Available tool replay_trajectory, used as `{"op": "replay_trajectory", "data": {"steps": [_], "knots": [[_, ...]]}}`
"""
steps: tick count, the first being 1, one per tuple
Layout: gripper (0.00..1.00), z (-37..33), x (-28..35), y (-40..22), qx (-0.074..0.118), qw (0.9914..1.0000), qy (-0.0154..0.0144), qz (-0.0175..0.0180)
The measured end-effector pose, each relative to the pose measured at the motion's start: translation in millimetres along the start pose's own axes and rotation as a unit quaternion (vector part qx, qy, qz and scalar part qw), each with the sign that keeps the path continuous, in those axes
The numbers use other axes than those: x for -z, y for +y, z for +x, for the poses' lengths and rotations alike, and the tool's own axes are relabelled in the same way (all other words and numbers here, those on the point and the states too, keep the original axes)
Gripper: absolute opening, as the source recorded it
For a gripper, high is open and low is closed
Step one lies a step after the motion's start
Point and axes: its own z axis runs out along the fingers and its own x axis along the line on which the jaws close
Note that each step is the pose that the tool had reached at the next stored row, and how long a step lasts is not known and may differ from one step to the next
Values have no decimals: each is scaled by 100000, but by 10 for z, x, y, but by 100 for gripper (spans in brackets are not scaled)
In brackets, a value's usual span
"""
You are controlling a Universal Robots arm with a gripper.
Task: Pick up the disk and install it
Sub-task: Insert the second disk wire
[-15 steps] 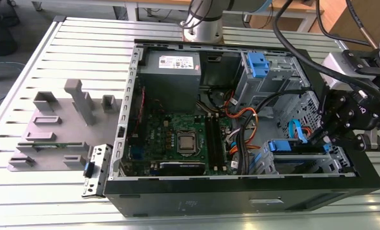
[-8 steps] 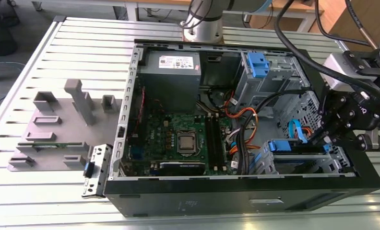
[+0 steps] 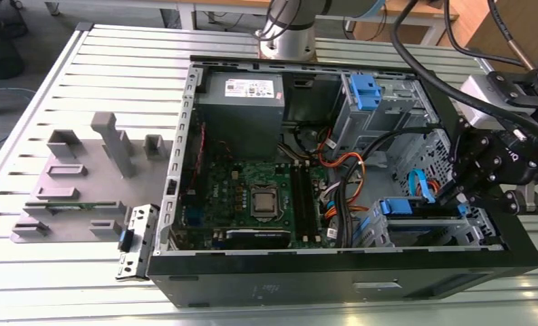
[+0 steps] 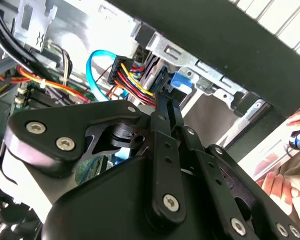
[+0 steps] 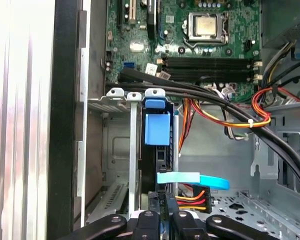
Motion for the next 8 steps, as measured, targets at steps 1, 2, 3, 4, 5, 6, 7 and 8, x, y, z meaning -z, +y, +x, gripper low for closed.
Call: {"op": "replay_trajectory", "data": {"steps": [1,2,3,4,5,6,7,8], "knots": [[16,0,0,1,-8,100000,-3,-55],[16,0,0,1,-8,100000,-3,-106],[16,-1,1,0,-1,100000,5,-154],[16,0,1,0,-4,100000,11,-185],[16,0,1,0,-2,100000,-2,-186],[16,-1,-1,0,0,100000,-29,-187],[16,-3,-4,0,1,100000,-60,-188],[16,-4,-5,0,2,100000,-72,-191]]}}
